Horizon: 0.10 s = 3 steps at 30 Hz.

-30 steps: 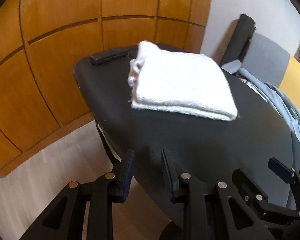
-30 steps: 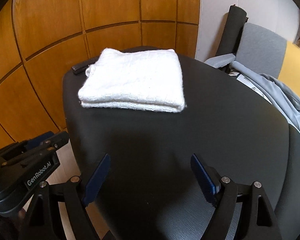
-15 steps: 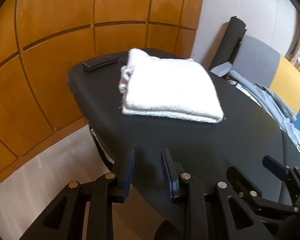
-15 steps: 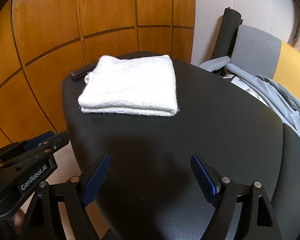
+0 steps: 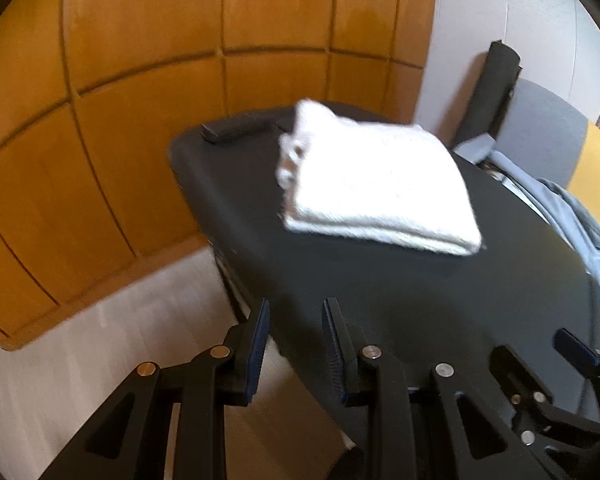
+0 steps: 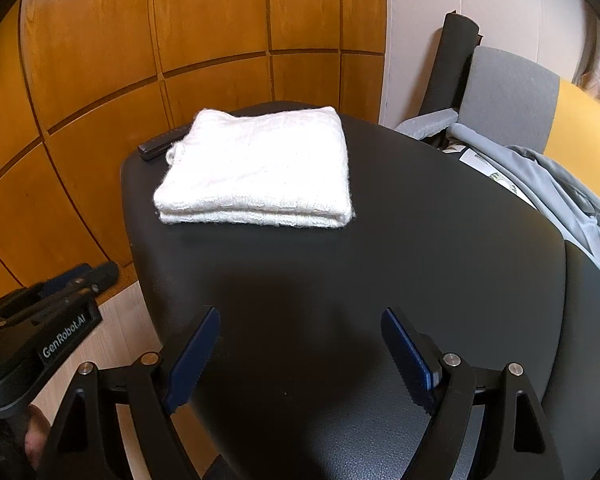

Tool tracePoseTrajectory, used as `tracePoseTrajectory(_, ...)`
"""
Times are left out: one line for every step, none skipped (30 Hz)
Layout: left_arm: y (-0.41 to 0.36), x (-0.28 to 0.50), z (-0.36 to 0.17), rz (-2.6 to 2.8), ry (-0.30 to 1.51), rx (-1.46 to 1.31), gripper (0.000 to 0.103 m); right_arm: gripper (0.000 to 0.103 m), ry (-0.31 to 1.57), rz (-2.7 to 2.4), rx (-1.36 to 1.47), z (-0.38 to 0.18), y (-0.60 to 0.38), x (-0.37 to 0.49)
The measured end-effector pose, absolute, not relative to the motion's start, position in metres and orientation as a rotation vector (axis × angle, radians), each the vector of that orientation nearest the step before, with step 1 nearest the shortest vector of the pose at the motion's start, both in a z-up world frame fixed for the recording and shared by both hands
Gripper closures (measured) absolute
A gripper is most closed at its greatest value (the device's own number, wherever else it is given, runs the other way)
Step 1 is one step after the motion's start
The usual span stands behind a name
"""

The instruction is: Fold clothes

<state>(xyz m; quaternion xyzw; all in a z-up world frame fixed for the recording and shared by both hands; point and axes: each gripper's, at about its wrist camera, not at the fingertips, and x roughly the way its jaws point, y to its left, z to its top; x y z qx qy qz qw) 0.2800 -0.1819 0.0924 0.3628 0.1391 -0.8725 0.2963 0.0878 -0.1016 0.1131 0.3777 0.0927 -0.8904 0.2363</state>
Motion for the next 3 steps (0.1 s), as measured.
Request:
tracePoseTrajectory(-0.1804, 0.2807, 0.0938, -2.325, 0.359, 0.957, 0.076, 0.019, 0.253, -2.442, 1.037, 0.1128, -0.1009, 0.088)
tracePoseTrajectory(-0.1793, 0.2808, 0.0947, -2.327, 0.352, 0.955, 0.076, 0.019, 0.249, -2.441, 1.039, 0.1125, -0.1, 0.0879)
tracePoseTrajectory(-0.1783, 0.2808, 0.0953, -2.329, 0.349, 0.953, 0.076, 0.019, 0.244, -2.441, 1.043, 0.1122, -0.0992, 0.0877)
